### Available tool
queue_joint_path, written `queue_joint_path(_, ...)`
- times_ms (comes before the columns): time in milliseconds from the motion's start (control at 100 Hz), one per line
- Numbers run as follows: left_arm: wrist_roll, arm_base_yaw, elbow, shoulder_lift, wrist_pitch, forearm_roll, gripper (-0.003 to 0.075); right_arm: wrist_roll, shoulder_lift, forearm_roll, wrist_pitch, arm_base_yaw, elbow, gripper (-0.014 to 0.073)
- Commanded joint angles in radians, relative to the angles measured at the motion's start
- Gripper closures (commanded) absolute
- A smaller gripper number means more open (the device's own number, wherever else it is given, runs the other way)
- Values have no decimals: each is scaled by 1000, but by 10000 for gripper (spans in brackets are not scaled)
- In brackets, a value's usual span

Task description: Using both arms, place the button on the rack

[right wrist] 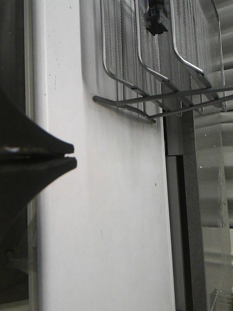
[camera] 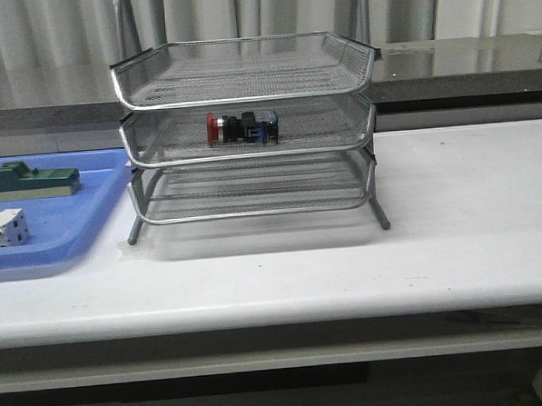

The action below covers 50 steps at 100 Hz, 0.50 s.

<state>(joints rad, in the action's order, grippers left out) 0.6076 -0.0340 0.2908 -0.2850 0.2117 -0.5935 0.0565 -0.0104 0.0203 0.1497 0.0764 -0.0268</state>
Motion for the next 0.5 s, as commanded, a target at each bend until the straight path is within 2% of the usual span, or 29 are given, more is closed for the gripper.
queue_joint_path(0, -2, 1, 28, -9, -70, -19, 741, -2, -15, -5, -88, -6, 16, 662)
queue_joint_path(310, -2, 1, 28, -9, -72, -12, 741, -2, -15, -5, -88, -6, 16, 662)
queue_joint_path(490, -2, 1, 26, -6, -68, 85, 741, -2, -15, -5, -88, -6, 16, 662)
